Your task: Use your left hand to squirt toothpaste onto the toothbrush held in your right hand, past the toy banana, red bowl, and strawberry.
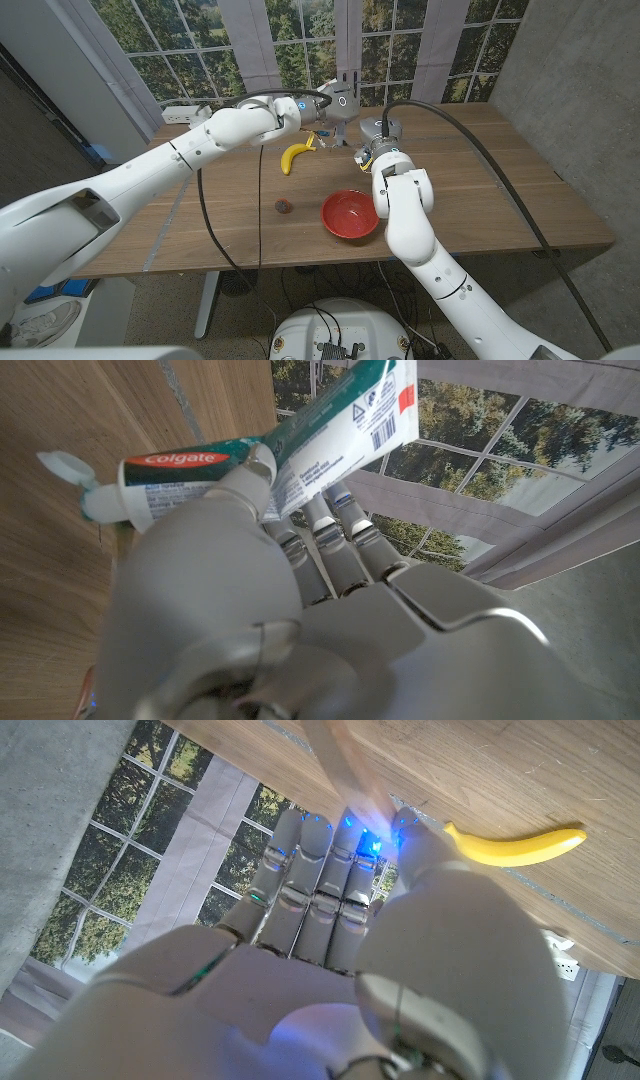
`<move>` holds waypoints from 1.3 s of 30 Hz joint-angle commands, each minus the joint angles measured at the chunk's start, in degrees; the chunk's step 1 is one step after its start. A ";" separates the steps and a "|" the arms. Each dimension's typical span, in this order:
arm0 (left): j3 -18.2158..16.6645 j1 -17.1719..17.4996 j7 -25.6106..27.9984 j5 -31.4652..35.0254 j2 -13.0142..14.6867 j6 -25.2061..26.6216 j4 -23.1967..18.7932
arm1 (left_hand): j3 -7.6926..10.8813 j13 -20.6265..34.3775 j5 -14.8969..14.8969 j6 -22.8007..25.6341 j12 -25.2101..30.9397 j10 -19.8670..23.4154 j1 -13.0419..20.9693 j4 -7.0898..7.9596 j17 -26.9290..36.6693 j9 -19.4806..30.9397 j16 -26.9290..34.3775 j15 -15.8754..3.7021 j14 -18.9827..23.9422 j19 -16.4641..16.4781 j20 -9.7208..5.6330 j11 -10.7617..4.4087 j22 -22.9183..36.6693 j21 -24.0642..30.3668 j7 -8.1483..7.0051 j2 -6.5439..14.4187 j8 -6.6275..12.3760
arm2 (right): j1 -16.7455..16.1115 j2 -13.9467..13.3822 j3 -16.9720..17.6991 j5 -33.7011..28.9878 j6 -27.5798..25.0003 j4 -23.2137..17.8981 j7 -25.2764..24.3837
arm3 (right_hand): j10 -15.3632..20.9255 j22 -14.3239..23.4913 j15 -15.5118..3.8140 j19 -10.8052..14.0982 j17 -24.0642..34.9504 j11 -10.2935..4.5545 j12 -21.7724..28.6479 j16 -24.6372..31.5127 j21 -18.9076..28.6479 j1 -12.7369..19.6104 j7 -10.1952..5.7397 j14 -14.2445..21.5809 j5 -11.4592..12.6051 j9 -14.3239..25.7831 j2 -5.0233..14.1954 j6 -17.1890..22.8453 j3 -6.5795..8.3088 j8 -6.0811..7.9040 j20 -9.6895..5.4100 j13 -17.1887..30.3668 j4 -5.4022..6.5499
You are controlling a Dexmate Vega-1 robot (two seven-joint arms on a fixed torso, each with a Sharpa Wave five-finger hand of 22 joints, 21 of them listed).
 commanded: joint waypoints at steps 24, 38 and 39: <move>-0.27 2.78 9.53 7.84 0.53 9.09 1.61 | -1.01 3.77 0.54 0.75 0.02 2.90 1.58 0.16 0.37 0.11 0.64 -7.11 1.14 0.84 -5.69 -1.75 0.59 1.54 0.15 -0.02 -0.35 | 0.41 -0.17 0.84 1.43 0.53 0.21 1.87 | 3.07 -0.06 -5.48 -0.61 -0.03 -2.80 0.14 0.05 0.53 1.36 -0.50 -0.60 0.18 0.22 1.36 0.67 2.55 0.04 -1.02 0.35 0.95; -0.61 3.48 13.97 4.85 -0.29 12.22 3.82 | -1.20 3.86 0.74 -1.03 -0.90 1.92 1.69 0.52 0.26 0.27 -0.17 -7.10 -0.52 -0.03 -5.28 -1.85 0.83 2.10 -1.03 0.97 -1.37 | 1.36 -0.10 0.84 2.33 -0.58 1.51 1.48 | 3.12 -0.09 -5.46 -0.72 -0.04 -2.99 -0.01 0.00 0.70 0.83 -0.62 -0.57 0.14 0.34 1.34 0.38 2.62 -0.13 -0.88 0.27 1.12; -0.59 3.52 14.09 4.79 -0.29 12.40 3.90 | -1.21 3.86 0.74 -1.03 -0.91 1.91 1.69 0.52 0.26 0.27 -0.18 -7.10 -0.54 -0.01 -5.30 -1.86 0.83 2.13 -0.99 0.98 -1.38 | 1.44 -0.13 0.86 2.49 -0.66 1.65 1.34 | 3.12 -0.09 -5.46 -0.73 -0.04 -2.97 -0.03 0.00 0.70 0.83 -0.65 -0.56 0.14 0.33 1.37 0.36 2.64 -0.15 -0.90 0.25 1.13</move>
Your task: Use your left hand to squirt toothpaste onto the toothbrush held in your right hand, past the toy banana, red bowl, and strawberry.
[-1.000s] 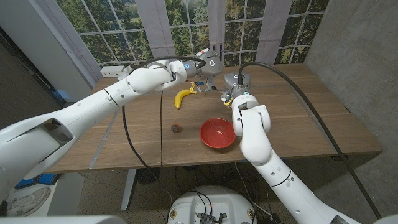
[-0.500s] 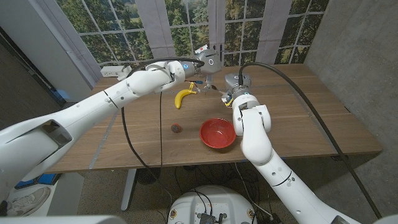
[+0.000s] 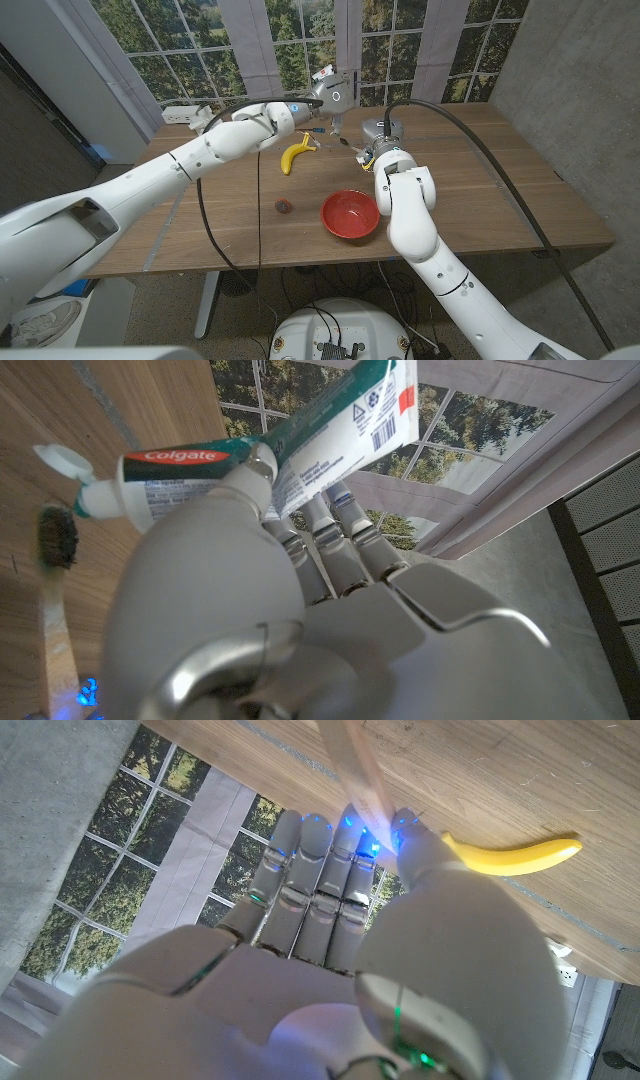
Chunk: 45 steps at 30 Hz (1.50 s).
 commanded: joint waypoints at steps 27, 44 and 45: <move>-1.54 2.57 3.54 -9.18 -1.39 5.58 2.80 | -0.59 4.06 0.35 0.03 -0.48 1.53 -0.17 0.14 0.33 0.39 -0.30 -7.13 -0.33 -0.09 -5.51 -1.71 0.36 1.26 -0.11 0.78 -0.22 | 2.90 -1.39 -0.27 4.08 -2.56 2.23 -2.09 | 3.15 0.16 -5.52 -0.23 -0.03 -3.02 -0.03 0.02 0.54 0.67 -0.65 -0.06 0.08 0.43 1.38 0.55 2.68 -0.01 -1.04 0.08 1.31; -0.13 0.29 5.42 -9.95 -2.27 2.72 4.91 | -1.47 4.50 0.48 2.50 -0.06 3.10 -0.05 -0.15 1.08 0.42 0.69 -7.16 1.35 -0.05 -5.89 -1.52 0.37 2.18 1.11 0.02 0.47 | 3.26 -2.45 -0.69 4.87 -2.09 1.14 -2.80 | 3.37 0.16 -5.51 -0.17 0.00 -2.94 -0.06 0.10 0.73 0.64 -0.50 0.08 0.08 0.45 1.26 0.67 2.84 -0.08 -1.10 0.08 1.23; -0.07 0.17 5.65 -10.12 -2.30 2.54 5.06 | -1.50 4.51 0.49 2.57 -0.05 3.14 -0.04 -0.16 1.08 0.41 0.71 -7.16 1.39 -0.02 -5.92 -1.51 0.37 2.22 1.18 -0.02 0.49 | 3.26 -2.48 -0.67 4.96 -2.06 1.11 -2.76 | 3.27 0.16 -5.53 -0.19 0.01 -2.91 -0.02 0.10 0.73 0.68 -0.48 0.06 0.08 0.44 1.22 0.63 2.87 -0.12 -1.13 0.23 1.19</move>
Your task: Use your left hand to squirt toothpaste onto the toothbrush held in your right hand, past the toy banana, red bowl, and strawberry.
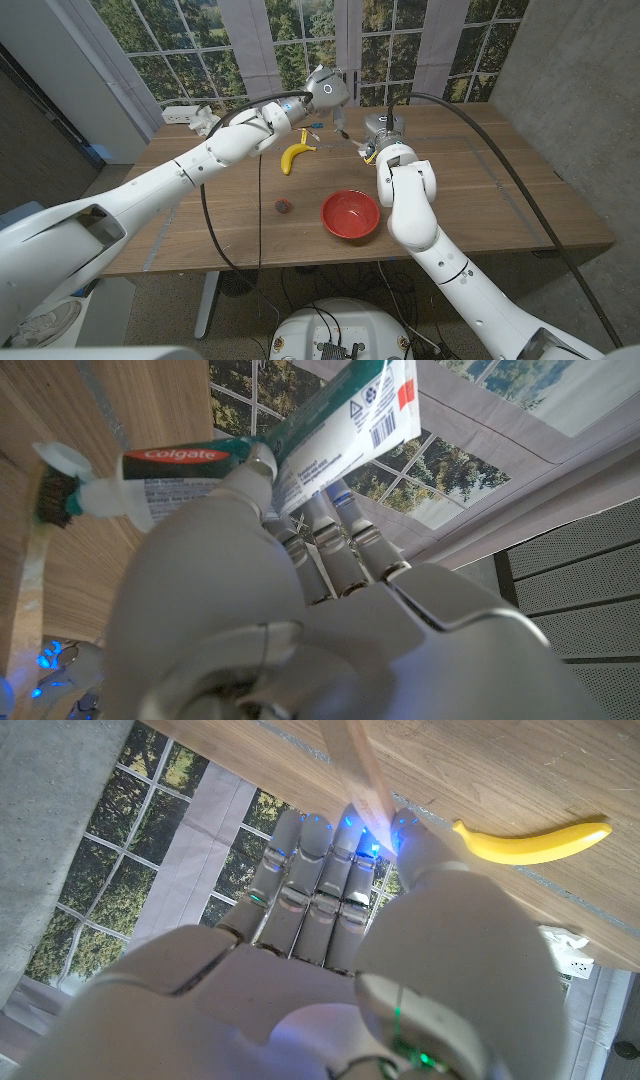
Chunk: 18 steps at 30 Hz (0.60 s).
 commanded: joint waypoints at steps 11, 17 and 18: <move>1.93 -2.53 3.00 -0.06 -0.99 -1.67 2.79 | -0.56 4.06 0.65 1.64 0.47 3.29 0.12 -0.07 0.24 0.23 0.48 -6.94 1.27 -0.04 -6.05 -1.72 0.17 1.01 0.46 -0.68 0.44 | 0.61 -1.04 -0.20 1.44 0.51 0.01 -0.55 | 3.31 0.14 -5.50 -0.22 0.01 -3.00 0.10 0.15 0.63 0.65 -0.54 0.13 0.30 0.29 1.20 0.75 2.98 0.32 -1.23 0.27 1.20; 2.31 -2.90 4.11 -0.07 -1.02 -1.77 3.41 | -0.76 4.08 0.79 2.04 0.55 3.76 0.14 -0.07 0.59 0.23 0.85 -6.95 1.81 0.04 -6.14 -1.63 0.22 1.32 0.56 -0.84 0.48 | 0.88 -1.27 -0.30 1.73 0.34 0.21 -0.61 | 3.29 0.14 -5.49 -0.26 0.01 -2.83 0.05 0.17 0.68 0.65 -0.54 0.12 0.30 0.26 1.18 0.73 3.03 0.25 -1.21 0.27 1.20; 2.44 -2.98 4.48 0.17 -1.00 -1.75 3.54 | -0.78 4.09 0.81 2.15 0.56 3.83 0.16 -0.09 0.60 0.23 0.86 -6.95 1.83 0.03 -6.12 -1.64 0.23 1.36 0.61 -0.89 0.51 | 0.91 -1.28 -0.31 1.82 0.32 0.19 -0.52 | 3.32 0.14 -5.51 -0.24 0.01 -2.78 0.02 0.15 0.69 0.68 -0.57 0.09 0.30 0.26 1.17 0.77 3.06 0.25 -1.20 0.21 1.18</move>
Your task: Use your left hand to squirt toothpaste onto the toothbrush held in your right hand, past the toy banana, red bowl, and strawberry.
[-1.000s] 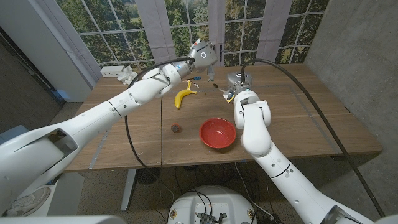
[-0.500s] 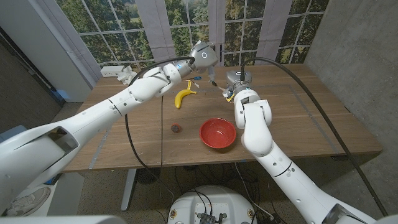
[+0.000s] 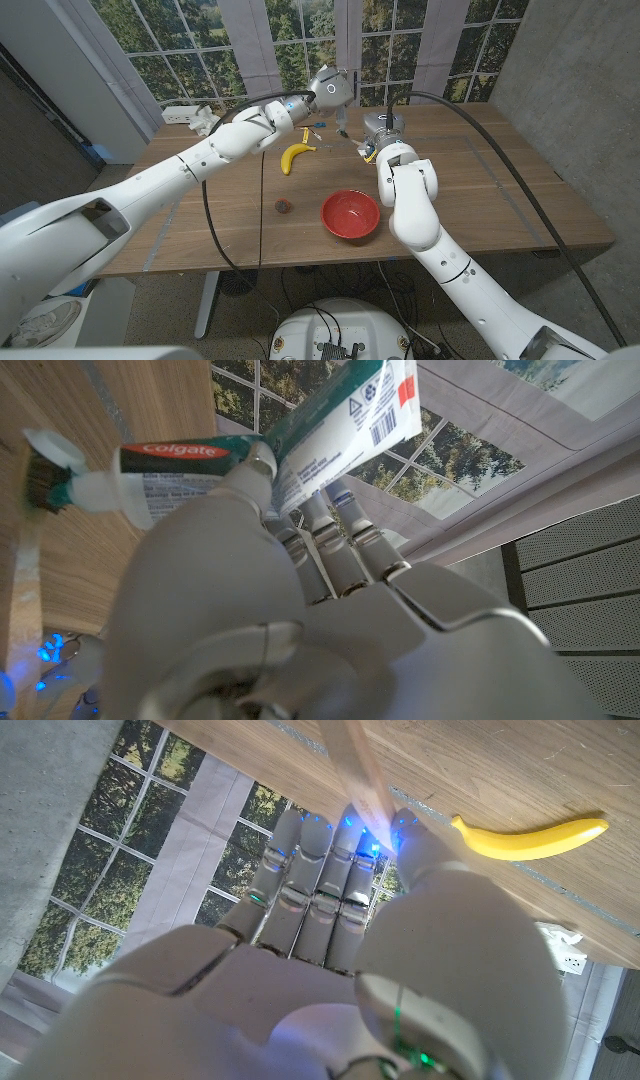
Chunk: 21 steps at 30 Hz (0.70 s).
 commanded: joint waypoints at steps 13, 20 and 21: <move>1.63 -1.50 0.46 1.17 0.20 -0.45 1.02 | -0.49 4.16 0.60 0.86 0.46 3.64 0.10 -0.15 0.88 0.24 0.67 -6.72 1.02 -0.04 -6.31 -1.94 0.36 0.86 0.09 -0.82 0.24 | 0.48 -0.88 0.08 1.49 -0.68 0.31 -0.56 | 3.22 0.12 -5.54 -0.27 -0.01 -2.84 0.13 0.12 0.36 0.72 -0.50 0.09 0.30 0.32 1.11 0.81 3.21 0.14 -1.20 0.22 1.16; 1.49 -1.42 -0.65 1.34 0.68 -0.74 0.37 | -0.59 4.17 0.73 0.70 0.30 3.50 0.19 -0.11 0.85 0.27 0.57 -6.72 0.95 -0.49 -6.30 -1.96 0.45 0.99 -0.02 -0.84 0.08 | 0.17 -0.84 0.28 1.19 -1.53 0.12 -1.43 | 3.41 0.12 -5.49 -0.32 -0.01 -2.89 0.09 0.15 0.42 0.59 -0.54 0.14 0.28 0.38 1.10 0.82 3.23 0.11 -1.20 0.13 1.24; 1.46 -1.36 -0.55 1.42 0.70 -0.67 0.34 | -0.60 4.17 0.75 0.70 0.28 3.48 0.20 -0.11 0.84 0.28 0.55 -6.72 0.93 -0.47 -6.30 -1.96 0.46 1.03 -0.03 -0.84 0.07 | 0.13 -0.79 0.31 1.10 -1.66 0.12 -1.50 | 3.39 0.12 -5.50 -0.31 0.00 -2.85 0.05 0.14 0.43 0.61 -0.52 0.11 0.28 0.37 1.05 0.84 3.24 0.11 -1.23 0.08 1.21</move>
